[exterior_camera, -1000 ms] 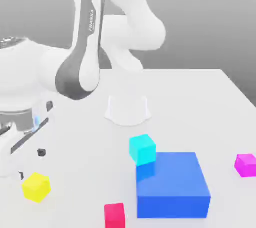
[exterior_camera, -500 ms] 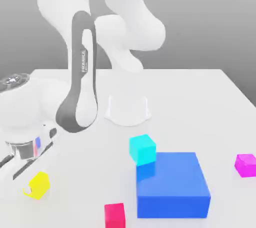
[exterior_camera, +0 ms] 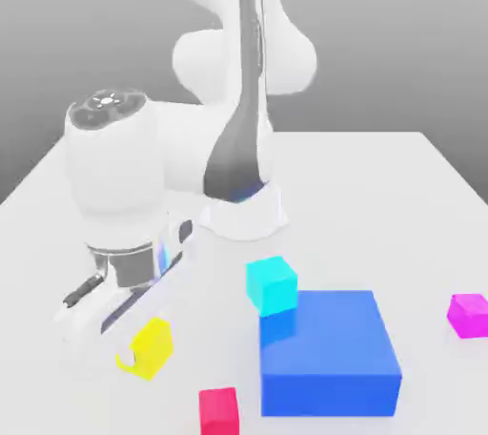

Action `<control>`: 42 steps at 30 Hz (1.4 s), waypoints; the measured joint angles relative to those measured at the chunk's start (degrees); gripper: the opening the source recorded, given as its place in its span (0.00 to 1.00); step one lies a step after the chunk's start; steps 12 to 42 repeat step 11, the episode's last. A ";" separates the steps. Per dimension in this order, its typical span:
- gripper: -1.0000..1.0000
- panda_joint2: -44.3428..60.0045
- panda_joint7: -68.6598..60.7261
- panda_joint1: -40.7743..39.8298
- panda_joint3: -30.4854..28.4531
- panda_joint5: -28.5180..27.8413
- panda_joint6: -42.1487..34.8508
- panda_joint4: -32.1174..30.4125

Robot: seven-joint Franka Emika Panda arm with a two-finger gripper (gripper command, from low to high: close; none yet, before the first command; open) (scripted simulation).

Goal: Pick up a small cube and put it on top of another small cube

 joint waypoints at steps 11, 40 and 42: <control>1.00 8.32 8.30 3.75 2.63 -0.40 6.83 1.73; 1.00 8.32 8.30 3.75 2.63 -0.40 6.83 1.73; 1.00 8.32 8.30 3.75 2.63 -0.40 6.83 1.73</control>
